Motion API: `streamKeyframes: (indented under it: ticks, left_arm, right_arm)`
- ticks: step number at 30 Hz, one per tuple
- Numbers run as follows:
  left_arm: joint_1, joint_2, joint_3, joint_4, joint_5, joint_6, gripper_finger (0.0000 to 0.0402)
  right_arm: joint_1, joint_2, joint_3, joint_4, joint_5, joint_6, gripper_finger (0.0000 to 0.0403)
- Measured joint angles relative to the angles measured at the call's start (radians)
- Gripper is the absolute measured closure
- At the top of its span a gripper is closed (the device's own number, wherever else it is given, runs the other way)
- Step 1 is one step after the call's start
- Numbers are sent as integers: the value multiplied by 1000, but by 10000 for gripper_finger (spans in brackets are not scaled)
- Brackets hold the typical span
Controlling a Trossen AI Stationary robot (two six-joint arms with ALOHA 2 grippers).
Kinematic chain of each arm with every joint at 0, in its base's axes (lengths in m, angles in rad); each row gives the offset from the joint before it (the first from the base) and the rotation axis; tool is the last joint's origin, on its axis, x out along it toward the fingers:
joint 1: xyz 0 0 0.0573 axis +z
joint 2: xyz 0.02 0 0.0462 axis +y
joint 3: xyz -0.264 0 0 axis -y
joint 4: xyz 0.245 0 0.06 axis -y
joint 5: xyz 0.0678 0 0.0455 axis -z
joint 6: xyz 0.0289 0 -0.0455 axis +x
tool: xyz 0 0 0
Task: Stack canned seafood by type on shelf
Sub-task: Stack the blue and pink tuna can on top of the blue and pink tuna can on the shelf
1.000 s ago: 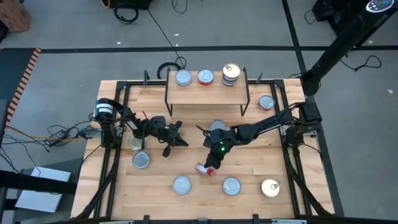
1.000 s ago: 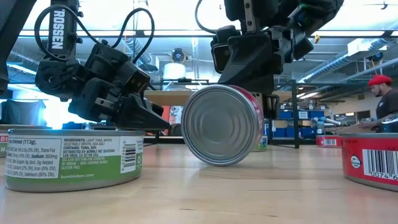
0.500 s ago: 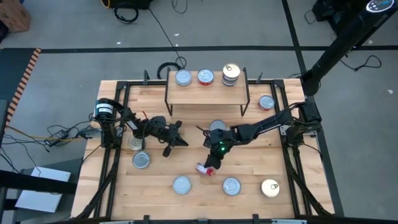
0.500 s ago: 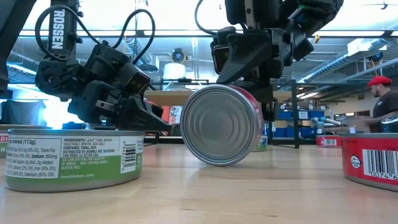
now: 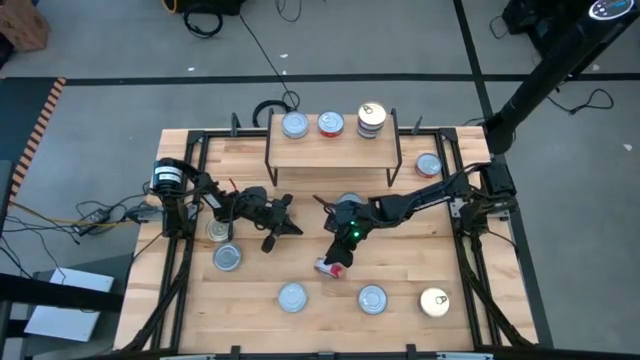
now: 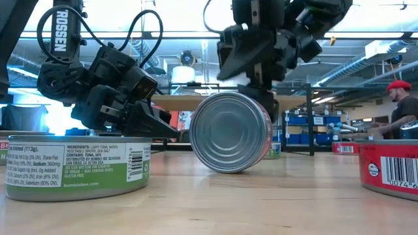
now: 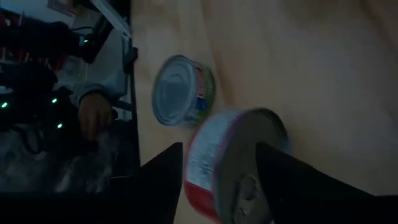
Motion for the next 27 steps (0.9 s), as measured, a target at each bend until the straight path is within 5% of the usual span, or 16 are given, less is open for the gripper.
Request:
streamKeyframes:
  ticks: [7, 14, 20, 27]
  left_arm:
    - [0, 0, 0, 0, 0, 1, 401]
    - [0, 0, 0, 0, 0, 0, 401]
    - [0, 0, 0, 0, 0, 1, 401]
    - [0, 0, 0, 1, 0, 1, 401]
  right_arm:
    - [12, -2, 110, -130, 14, -110, 142]
    - [70, -2, 280, -477, 220, -267, 133]
    - [129, -2, 381, -713, 411, -258, 135]
    - [183, 6, 407, -750, 446, -184, 127]
